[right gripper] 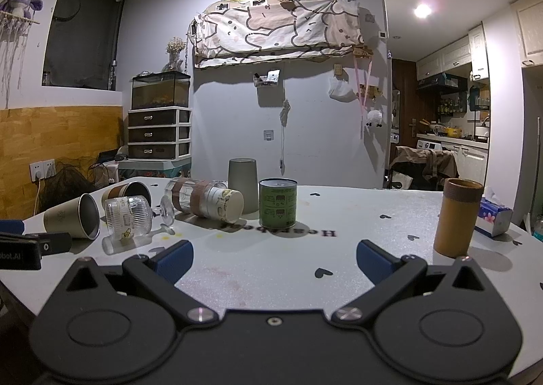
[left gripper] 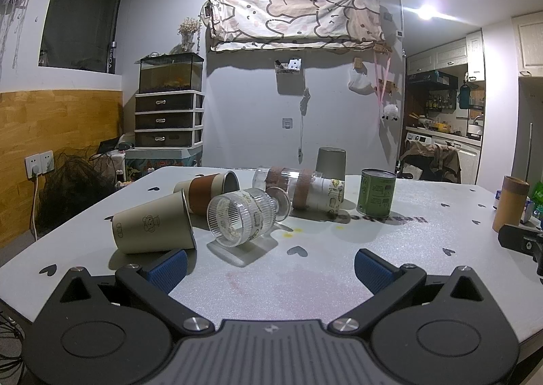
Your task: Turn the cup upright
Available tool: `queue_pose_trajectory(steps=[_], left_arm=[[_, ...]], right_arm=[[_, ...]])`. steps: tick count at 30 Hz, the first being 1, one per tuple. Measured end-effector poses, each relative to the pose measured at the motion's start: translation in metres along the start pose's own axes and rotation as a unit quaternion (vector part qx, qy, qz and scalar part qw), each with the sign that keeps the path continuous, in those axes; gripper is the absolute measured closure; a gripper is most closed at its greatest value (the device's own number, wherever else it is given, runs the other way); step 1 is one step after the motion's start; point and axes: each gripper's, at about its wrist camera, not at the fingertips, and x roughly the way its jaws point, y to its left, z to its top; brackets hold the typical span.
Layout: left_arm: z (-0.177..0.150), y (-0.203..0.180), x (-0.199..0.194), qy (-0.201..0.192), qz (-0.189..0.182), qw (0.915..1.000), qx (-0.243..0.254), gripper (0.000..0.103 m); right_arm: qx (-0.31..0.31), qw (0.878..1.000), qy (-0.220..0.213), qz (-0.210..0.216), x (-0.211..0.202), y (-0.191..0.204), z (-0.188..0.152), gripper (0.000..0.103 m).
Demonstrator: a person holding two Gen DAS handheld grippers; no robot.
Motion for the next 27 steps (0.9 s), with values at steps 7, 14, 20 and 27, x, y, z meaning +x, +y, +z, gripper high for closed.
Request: queue_pose_trajectory(steps=[7,14,20,27], left_arm=[[-0.0002,-0.0009,0.0005,0.0,0.0,1.0,0.0,0.0],[-0.0001,-0.0005,0.0001,0.0,0.0,1.0,0.0,0.0],[-0.0005,-0.0024,0.0011,0.0,-0.001,1.0,0.001,0.0],[-0.0005,-0.0018,0.0007,-0.001,-0.001,1.0,0.001,0.0]], right_arm=[[0.0,1.0,0.0,0.0,-0.0005,-0.0001,0.0001,0.0],[0.001,1.0,0.0,0.0,-0.0006,-0.0002,0.0,0.0],[0.001,1.0,0.0,0.0,-0.0006,-0.0003,0.0002,0.0],[0.001,1.0,0.0,0.0,-0.0009,-0.0001,0.0004,0.0]])
